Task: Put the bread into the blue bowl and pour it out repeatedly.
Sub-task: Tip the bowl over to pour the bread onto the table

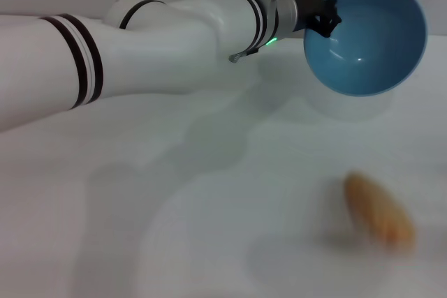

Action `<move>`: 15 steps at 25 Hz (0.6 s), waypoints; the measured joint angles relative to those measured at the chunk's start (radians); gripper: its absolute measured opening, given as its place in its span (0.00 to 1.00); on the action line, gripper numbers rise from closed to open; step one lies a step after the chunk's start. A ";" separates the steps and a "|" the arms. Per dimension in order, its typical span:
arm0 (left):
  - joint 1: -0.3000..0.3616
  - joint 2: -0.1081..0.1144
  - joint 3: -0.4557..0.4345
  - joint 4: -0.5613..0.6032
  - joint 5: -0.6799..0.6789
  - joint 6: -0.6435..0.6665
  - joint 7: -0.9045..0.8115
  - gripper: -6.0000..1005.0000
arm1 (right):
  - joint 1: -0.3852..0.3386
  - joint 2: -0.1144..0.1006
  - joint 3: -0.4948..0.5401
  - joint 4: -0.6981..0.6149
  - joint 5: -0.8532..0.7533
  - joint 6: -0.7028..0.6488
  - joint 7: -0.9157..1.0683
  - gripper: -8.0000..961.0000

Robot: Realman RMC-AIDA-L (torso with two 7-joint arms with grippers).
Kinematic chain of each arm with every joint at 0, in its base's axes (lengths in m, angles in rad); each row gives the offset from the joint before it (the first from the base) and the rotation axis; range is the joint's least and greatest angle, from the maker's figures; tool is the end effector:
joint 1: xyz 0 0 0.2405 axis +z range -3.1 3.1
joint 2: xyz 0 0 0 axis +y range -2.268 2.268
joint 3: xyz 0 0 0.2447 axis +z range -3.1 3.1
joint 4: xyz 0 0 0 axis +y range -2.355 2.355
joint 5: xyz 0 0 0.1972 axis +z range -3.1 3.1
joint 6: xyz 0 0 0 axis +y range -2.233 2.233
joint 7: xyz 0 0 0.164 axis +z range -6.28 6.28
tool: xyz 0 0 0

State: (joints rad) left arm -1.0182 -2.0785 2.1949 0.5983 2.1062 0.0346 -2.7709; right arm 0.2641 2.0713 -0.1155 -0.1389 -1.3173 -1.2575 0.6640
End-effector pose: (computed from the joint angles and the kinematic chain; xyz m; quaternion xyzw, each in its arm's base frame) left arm -0.0825 0.4390 -0.1304 -0.9108 -0.1557 -0.1007 0.3690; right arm 0.3946 0.2709 0.0563 -0.5941 0.3706 0.3392 0.6282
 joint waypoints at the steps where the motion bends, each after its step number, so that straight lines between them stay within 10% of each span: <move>1: 0.001 0.000 0.000 0.002 0.000 0.000 -0.001 0.01 | 0.002 0.000 -0.001 0.000 -0.002 0.005 0.000 0.42; 15: 0.002 0.003 -0.085 -0.020 0.000 0.087 -0.019 0.01 | 0.104 -0.008 -0.180 -0.278 -0.570 0.117 0.770 0.56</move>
State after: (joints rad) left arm -1.0166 -2.0751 2.1099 0.5787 2.1062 0.1212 -2.7899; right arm 0.3678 2.0638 -0.2959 -0.4172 -1.8875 -1.1403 1.4342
